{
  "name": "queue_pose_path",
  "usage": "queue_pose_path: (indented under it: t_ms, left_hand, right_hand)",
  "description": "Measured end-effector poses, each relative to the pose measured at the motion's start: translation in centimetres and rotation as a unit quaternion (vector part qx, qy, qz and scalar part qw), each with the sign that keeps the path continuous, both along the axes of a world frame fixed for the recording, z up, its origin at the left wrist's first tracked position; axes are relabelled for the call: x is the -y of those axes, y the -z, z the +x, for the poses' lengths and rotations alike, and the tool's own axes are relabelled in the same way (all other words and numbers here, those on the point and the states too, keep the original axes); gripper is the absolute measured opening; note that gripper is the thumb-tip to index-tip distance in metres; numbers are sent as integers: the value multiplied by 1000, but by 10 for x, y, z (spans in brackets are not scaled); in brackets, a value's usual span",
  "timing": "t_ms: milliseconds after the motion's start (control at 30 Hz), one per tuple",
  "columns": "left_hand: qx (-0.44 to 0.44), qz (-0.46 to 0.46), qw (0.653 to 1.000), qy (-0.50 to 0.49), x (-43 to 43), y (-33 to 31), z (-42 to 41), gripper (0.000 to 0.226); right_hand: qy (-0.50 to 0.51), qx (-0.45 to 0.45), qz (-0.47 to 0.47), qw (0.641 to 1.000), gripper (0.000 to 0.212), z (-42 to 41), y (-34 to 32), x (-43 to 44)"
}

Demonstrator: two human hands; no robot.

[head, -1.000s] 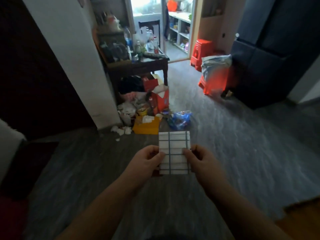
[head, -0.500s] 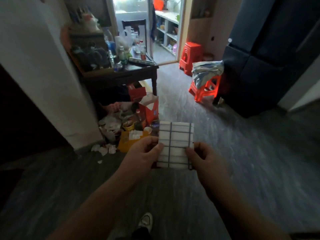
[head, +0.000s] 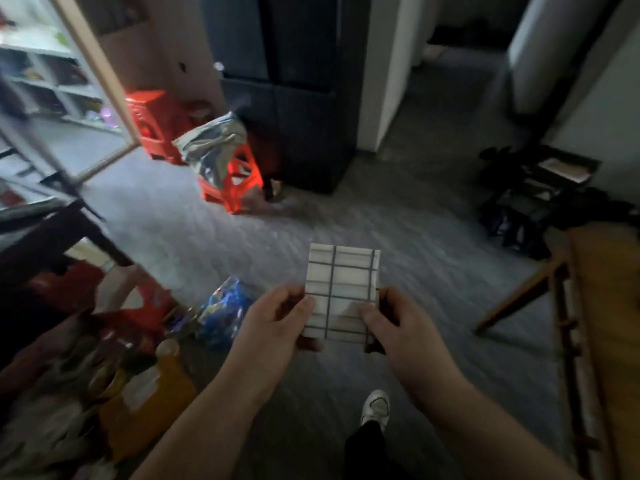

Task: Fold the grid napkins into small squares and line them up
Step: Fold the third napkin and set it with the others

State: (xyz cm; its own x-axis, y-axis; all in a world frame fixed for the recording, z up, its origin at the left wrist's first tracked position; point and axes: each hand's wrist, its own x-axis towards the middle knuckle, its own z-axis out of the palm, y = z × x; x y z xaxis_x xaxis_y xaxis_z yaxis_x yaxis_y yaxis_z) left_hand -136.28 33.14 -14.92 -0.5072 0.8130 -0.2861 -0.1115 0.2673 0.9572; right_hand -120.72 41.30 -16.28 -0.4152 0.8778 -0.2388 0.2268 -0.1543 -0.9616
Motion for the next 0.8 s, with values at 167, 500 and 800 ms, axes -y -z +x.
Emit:
queue_pose_path:
  t_ms: [167, 500, 800]
  left_hand:
    - [5, 37, 997, 72, -138, 7, 16, 12]
    - [-10, 61, 983, 172, -395, -8, 52, 10]
    - [-10, 49, 971, 235, -583, 2, 78, 9]
  right_hand:
    - [79, -43, -1, 996, 8, 28, 2, -105]
    - [162, -80, -21, 983, 13, 79, -22, -329]
    - [221, -13, 23, 975, 12, 103, -8, -496]
